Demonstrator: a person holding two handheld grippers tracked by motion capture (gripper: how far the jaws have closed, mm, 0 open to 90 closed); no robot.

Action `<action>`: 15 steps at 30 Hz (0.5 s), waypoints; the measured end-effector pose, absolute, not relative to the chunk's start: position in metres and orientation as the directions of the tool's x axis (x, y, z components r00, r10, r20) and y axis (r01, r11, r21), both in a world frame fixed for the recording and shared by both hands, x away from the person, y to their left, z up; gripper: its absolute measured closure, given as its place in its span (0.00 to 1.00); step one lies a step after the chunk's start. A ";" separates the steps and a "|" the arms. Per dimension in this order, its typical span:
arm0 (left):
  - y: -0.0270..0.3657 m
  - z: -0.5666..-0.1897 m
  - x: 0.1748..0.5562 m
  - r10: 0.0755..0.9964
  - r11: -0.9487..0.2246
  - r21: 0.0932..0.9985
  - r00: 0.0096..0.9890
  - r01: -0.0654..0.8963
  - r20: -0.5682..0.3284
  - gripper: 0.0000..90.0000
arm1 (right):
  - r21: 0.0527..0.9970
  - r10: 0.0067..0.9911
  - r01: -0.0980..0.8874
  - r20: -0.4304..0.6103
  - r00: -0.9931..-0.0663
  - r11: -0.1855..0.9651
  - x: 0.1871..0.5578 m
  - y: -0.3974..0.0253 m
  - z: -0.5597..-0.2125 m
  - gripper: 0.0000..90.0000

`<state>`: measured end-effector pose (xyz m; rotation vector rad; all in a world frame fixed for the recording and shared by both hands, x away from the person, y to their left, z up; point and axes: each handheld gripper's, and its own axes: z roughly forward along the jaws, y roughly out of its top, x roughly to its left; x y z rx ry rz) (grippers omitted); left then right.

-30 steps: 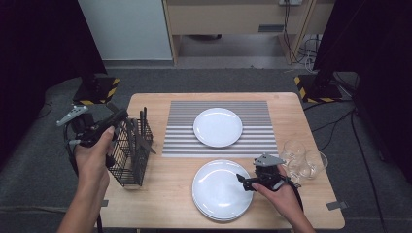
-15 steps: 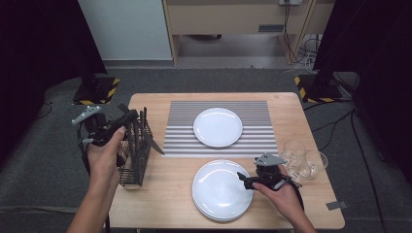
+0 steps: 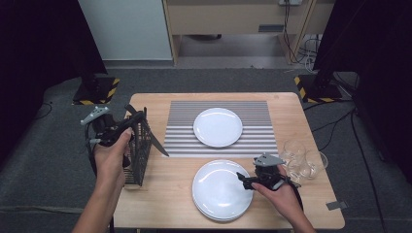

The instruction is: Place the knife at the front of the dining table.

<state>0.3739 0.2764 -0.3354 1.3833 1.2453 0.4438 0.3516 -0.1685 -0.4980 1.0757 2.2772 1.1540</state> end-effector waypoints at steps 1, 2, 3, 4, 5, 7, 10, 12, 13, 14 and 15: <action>0.275 -0.336 0.374 0.846 0.229 0.883 0.364 0.411 -0.389 0.93 | 0.804 0.768 0.464 0.014 -0.640 0.373 0.352 -0.169 -0.498 0.13; 0.274 -0.336 0.375 0.846 0.227 0.883 0.367 0.411 -0.388 0.93 | 0.805 0.768 0.464 0.017 -0.641 0.370 0.352 -0.168 -0.497 0.13; 0.272 -0.336 0.375 0.846 0.224 0.884 0.368 0.411 -0.386 0.93 | 0.805 0.768 0.464 0.018 -0.640 0.369 0.352 -0.168 -0.497 0.13; 0.270 -0.337 0.376 0.846 0.220 0.884 0.370 0.413 -0.384 0.93 | 0.804 0.765 0.464 0.019 -0.643 0.371 0.353 -0.168 -0.497 0.13; 0.269 -0.338 0.376 0.845 0.221 0.883 0.371 0.415 -0.385 0.93 | 0.802 0.767 0.470 0.024 -0.641 0.368 0.353 -0.167 -0.496 0.13; 0.265 -0.339 0.378 0.844 0.216 0.883 0.375 0.418 -0.384 0.93 | 0.800 0.763 0.471 0.027 -0.645 0.370 0.353 -0.164 -0.495 0.13; 0.261 -0.339 0.379 0.841 0.215 0.882 0.380 0.419 -0.385 0.93 | 0.801 0.754 0.463 0.022 -0.656 0.380 0.354 -0.161 -0.493 0.13; 0.258 -0.340 0.380 0.839 0.210 0.882 0.385 0.422 -0.384 0.93 | 0.800 0.754 0.465 0.023 -0.656 0.380 0.355 -0.159 -0.492 0.12; 0.257 -0.340 0.380 0.838 0.208 0.882 0.387 0.423 -0.383 0.93 | 0.801 0.752 0.460 0.019 -0.659 0.383 0.355 -0.158 -0.491 0.12; 0.256 -0.340 0.380 0.838 0.207 0.882 0.389 0.423 -0.383 0.93 | 0.799 0.750 0.462 0.020 -0.661 0.386 0.356 -0.158 -0.490 0.12; 0.254 -0.341 0.381 0.839 0.202 0.883 0.390 0.423 -0.379 0.93 | 0.800 0.750 0.464 0.026 -0.661 0.381 0.357 -0.157 -0.489 0.12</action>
